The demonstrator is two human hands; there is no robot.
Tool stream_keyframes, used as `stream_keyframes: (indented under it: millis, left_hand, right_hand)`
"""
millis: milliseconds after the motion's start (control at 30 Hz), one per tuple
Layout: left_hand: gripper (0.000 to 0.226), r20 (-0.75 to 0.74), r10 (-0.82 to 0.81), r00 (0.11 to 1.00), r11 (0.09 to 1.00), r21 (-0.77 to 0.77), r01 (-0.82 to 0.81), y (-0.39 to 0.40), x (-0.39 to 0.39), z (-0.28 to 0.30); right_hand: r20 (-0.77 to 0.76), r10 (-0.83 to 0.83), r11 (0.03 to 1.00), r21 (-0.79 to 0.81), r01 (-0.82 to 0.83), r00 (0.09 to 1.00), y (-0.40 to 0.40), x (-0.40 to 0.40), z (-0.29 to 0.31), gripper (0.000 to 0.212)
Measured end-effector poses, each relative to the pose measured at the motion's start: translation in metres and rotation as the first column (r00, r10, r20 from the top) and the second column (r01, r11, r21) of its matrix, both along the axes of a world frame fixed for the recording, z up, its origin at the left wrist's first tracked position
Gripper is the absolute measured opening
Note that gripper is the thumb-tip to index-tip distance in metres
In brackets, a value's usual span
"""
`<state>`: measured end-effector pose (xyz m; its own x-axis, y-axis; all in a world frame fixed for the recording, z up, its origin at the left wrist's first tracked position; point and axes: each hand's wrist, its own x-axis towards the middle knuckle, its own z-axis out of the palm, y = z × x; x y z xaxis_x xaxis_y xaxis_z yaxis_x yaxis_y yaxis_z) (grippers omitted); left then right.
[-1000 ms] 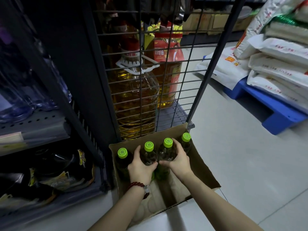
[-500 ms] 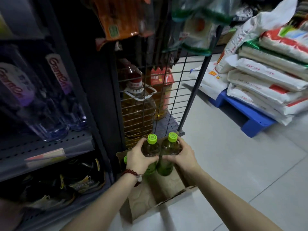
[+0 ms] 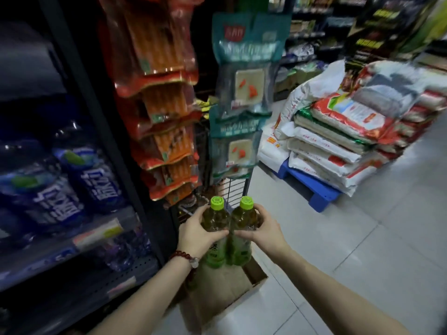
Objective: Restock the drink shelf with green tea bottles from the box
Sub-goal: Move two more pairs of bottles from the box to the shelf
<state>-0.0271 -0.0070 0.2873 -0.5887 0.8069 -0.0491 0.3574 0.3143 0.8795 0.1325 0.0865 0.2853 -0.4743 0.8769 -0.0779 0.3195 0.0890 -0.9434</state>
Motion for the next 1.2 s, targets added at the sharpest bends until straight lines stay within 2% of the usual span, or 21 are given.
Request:
stream_keyframes:
  millis: [133, 300, 533, 667, 767, 833, 1000, 1100, 1200]
  left_hand:
    - [0.067, 0.048, -0.018, 0.999, 0.999, 0.033, 0.016, -0.005, 0.006, 0.087]
    - [0.074, -0.011, -0.034, 0.999, 0.997, 0.070, 0.034, -0.014, 0.009, 0.198]
    - [0.078, -0.040, -0.038, 0.998, 0.988, 0.151, 0.044, -0.038, 0.006, 0.340]
    - [0.077, -0.036, -0.045, 0.998, 0.981, 0.187, 0.051, -0.063, -0.002, 0.410]
    - [0.085, -0.074, -0.022, 0.997, 0.976, 0.212, 0.037, -0.083, -0.011, 0.458]
    - [0.086, -0.077, 0.008, 0.997, 0.975, 0.224, 0.010, -0.095, -0.019, 0.488]
    - [0.060, -0.064, 0.058, 0.996, 0.968, 0.248, -0.040, -0.117, -0.040, 0.549]
    - [0.046, -0.046, 0.075, 0.996, 0.957, 0.285, -0.059, -0.129, -0.052, 0.580]
    - [0.044, -0.008, 0.068, 0.998, 0.939, 0.338, -0.061, -0.141, -0.061, 0.605]
  right_hand:
    - [-0.051, -0.018, 1.000, 0.002, 0.018, 0.999, -0.007, 0.007, 0.087, 0.073]
    - [-0.088, -0.007, 1.000, -0.009, 0.006, 0.996, -0.018, 0.014, 0.198, 0.075]
    - [-0.150, 0.024, 0.995, 0.101, -0.009, 0.988, -0.042, 0.017, 0.344, 0.055]
    - [-0.182, 0.049, 0.988, 0.151, -0.021, 0.982, -0.064, 0.011, 0.413, 0.052]
    - [-0.209, 0.053, 0.983, 0.183, -0.015, 0.976, -0.083, 0.001, 0.459, 0.043]
    - [-0.211, 0.065, 0.976, 0.216, -0.018, 0.975, -0.094, -0.008, 0.489, 0.044]
    - [-0.202, 0.126, 0.954, 0.293, -0.063, 0.971, -0.107, -0.033, 0.548, 0.056]
    - [-0.189, 0.165, 0.928, 0.363, -0.087, 0.968, -0.110, -0.049, 0.579, 0.055]
    - [-0.154, 0.238, 0.892, 0.425, -0.153, 0.959, -0.110, -0.062, 0.605, 0.070]
